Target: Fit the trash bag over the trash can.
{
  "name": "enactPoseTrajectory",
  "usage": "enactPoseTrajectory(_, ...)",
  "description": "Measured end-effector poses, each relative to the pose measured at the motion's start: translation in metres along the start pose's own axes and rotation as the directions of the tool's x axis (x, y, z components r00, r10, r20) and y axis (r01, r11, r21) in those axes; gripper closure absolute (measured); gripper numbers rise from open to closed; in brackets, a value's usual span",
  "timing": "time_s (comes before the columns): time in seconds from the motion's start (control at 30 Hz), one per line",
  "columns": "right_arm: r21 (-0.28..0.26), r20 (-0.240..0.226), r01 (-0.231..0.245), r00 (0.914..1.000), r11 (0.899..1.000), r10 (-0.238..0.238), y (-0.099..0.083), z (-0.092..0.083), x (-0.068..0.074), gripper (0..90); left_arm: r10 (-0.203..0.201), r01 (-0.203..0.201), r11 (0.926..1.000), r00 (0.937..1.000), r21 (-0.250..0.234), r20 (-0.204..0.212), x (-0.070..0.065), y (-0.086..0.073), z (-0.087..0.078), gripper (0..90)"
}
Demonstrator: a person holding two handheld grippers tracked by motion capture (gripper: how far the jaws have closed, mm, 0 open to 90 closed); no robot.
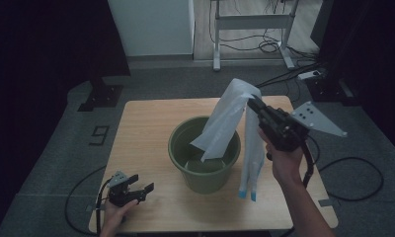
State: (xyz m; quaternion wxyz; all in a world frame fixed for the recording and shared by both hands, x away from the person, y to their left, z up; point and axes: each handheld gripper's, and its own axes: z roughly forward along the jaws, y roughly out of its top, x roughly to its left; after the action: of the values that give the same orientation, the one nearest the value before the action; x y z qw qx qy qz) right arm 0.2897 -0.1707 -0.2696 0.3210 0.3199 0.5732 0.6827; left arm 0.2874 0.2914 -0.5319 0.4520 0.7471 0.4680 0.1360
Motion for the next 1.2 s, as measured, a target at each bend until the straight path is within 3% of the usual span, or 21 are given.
enactPoseTrajectory(0.1,0.041,0.002,-0.015,0.9999,0.999,0.015,-0.022,0.011,-0.001,89.2,-0.004,0.004,1.0000,1.0000,-0.002,-0.001,0.001,0.000,-0.001,16.7)
enactPoseTrajectory(0.33,0.092,-0.006,-0.024,0.9997,0.995,0.025,-0.050,0.018,0.000,89.1,-0.008,0.008,1.0000,0.9999,-0.001,0.008,0.001,0.000,-0.001,16.8)
enactPoseTrajectory(0.63,0.175,-0.085,-0.004,0.9962,0.984,0.019,-0.088,0.016,0.021,89.0,-0.003,0.002,1.0000,1.0000,0.006,0.004,0.001,-0.001,0.001,16.7)
enactPoseTrajectory(0.77,0.216,-0.116,-0.014,0.9925,0.976,0.039,-0.111,0.013,0.029,89.0,-0.001,0.001,1.0000,1.0000,0.006,0.003,0.000,-0.001,0.001,16.7)
enactPoseTrajectory(0.93,0.241,-0.139,-0.016,0.9890,0.970,0.051,-0.121,0.010,0.036,88.8,-0.002,0.002,1.0000,1.0000,0.001,0.002,0.000,0.000,0.000,16.7)
enactPoseTrajectory(1.1,0.273,-0.169,0.012,0.9849,0.962,0.036,-0.128,0.005,0.041,85.4,-0.005,0.005,1.0000,1.0000,0.002,0.001,0.001,-0.001,0.000,16.7)
enactPoseTrajectory(1.2,0.262,-0.177,0.005,0.9832,0.965,0.043,-0.127,-0.001,0.040,76.5,-0.002,0.002,1.0000,1.0000,0.002,0.003,0.000,-0.001,0.000,16.8)
